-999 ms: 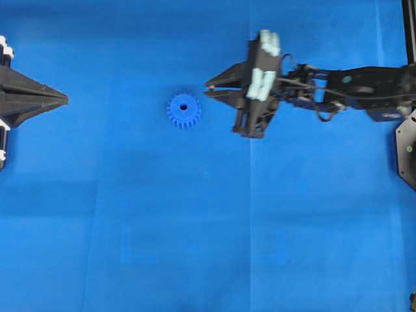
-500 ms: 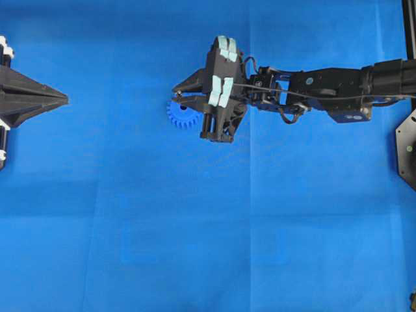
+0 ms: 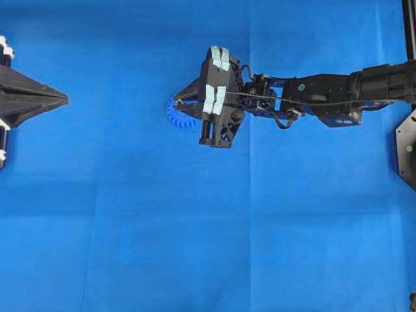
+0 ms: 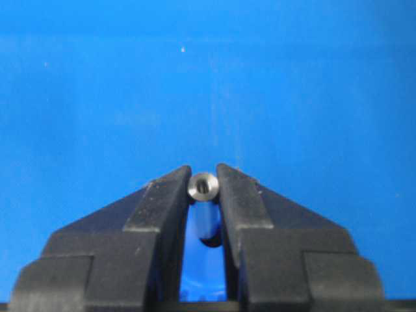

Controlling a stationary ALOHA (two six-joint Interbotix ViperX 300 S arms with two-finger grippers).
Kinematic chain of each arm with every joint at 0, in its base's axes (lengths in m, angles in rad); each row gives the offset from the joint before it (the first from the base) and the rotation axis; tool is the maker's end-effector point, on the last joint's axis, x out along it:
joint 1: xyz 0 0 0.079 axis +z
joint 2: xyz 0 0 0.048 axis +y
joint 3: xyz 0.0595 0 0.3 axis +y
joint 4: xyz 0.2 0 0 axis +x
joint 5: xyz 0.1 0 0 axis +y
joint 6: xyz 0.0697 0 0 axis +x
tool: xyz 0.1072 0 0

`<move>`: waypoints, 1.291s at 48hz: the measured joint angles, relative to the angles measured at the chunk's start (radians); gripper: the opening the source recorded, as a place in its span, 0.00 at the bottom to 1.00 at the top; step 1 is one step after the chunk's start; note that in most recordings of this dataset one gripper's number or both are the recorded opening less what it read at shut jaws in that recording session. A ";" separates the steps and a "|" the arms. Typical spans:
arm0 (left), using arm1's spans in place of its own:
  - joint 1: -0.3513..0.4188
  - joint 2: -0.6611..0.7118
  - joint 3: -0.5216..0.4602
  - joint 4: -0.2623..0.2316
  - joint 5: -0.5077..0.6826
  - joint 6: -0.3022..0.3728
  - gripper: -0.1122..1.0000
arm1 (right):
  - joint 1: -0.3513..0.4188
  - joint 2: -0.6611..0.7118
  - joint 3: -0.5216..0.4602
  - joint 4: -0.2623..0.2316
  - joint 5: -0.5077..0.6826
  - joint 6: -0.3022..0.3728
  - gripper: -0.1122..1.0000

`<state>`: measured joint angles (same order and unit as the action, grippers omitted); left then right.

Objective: Insert the shaft placed at a random location into the center hole of the small gear at another random location.
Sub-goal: 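Align the held shaft above the gear's center hole with the right gripper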

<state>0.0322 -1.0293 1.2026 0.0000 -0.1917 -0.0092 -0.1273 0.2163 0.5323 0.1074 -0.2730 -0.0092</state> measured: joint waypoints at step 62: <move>-0.002 0.000 0.000 0.000 0.012 -0.029 0.10 | -0.002 -0.054 0.018 -0.003 0.018 -0.021 0.13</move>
<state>0.0307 -1.0293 1.2026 0.0000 -0.1795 -0.0383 -0.1289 0.1626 0.5507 0.1043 -0.2546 -0.0307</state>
